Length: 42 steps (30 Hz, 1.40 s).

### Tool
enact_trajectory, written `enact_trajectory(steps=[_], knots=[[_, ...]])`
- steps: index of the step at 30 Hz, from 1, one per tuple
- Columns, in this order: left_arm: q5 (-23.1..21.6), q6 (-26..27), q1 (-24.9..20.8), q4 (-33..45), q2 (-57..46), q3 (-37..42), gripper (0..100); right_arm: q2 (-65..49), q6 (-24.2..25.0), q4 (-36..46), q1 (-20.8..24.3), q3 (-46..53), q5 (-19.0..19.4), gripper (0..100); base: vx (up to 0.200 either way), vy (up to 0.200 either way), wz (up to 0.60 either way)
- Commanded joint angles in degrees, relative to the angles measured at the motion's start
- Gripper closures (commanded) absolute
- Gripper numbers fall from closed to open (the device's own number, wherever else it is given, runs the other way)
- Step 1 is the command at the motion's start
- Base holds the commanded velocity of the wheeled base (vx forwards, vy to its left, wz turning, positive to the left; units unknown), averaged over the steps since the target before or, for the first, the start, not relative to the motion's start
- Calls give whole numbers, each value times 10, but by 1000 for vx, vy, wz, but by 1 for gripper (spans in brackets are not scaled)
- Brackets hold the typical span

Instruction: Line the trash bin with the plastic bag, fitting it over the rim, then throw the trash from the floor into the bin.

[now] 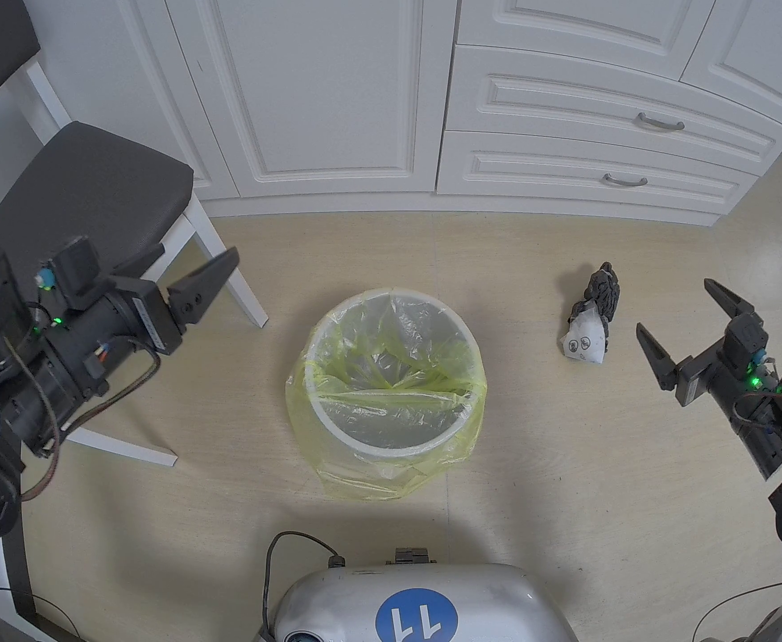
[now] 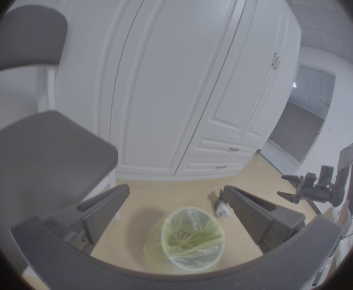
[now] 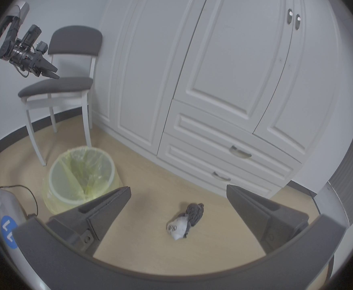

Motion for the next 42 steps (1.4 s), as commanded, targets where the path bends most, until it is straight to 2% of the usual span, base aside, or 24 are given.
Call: enact_trajectory(steps=[1,4,5,6,7,8,10,11,13,15,16,21,26,29,31,32,34,35,37,38,39,40,41,42], knots=[[2,15,-5,27,-119,0,0,-77,7,-11,3,-4,6,0,0,0,0],[18,51,1,28,-138,-4,0,-92,-6,-3,13,-25,-21,0,0,0,0],[37,63,4,28,-138,-8,0,-91,-34,22,17,-42,-67,0,0,0,0],[66,73,4,23,-132,-14,0,-89,-61,52,31,-69,-154,0,0,0,0],[70,75,4,23,-131,-16,0,-88,-61,54,37,-73,-169,0,0,0,0],[84,77,4,22,-128,-19,0,-81,-42,58,79,-100,-234,0,0,0,0],[87,78,4,22,-126,-20,0,-68,18,67,125,-152,-272,0,0,0,0],[87,78,3,22,-127,-20,0,-64,41,75,128,-173,-280,0,0,0,0],[87,79,3,22,-129,-20,0,-59,49,102,126,-191,-299,0,0,0,0],[87,78,3,21,-131,-24,0,-57,55,153,91,-194,-315,0,0,0,0],[89,78,3,21,-131,-29,0,-51,55,182,54,-195,-316,0,0,0,0],[91,78,8,21,-132,-38,0,-23,54,210,-12,-196,-316,0,0,0,0],[96,80,12,22,-132,-36,0,-30,50,221,-25,-199,-315,0,0,0,0],[110,87,13,22,-130,-38,0,-9,56,267,-29,-265,-312,0,0,0,0],[111,88,15,22,-126,-40,0,60,85,354,-35,-375,-312,0,0,0,0],[112,88,15,22,-126,-40,0,64,88,363,-36,-385,-312,0,0,0,0],[112,90,12,21,-129,-40,0,106,135,458,-62,-451,-294,0,0,0,0],[112,90,12,21,-129,-40,0,107,139,462,-63,-454,-291,0,0,0,0],[112,89,12,21,-130,-45,0,141,235,530,-80,-477,-214,0,0,0,0],[112,89,12,21,-130,-45,0,144,247,535,-81,-477,-204,0,0,0,0],[113,89,12,21,-129,-45,0,169,291,576,-90,-497,-126,0,0,0,0],[113,88,13,21,-130,-45,0,182,306,600,-93,-512,-78,0,0,0,0],[113,88,12,21,-130,-45,0,186,309,610,-95,-517,-60,0,0,0,0],[113,88,12,21,-126,-45,0,202,320,636,-108,-533,-19,0,0,0,0]])
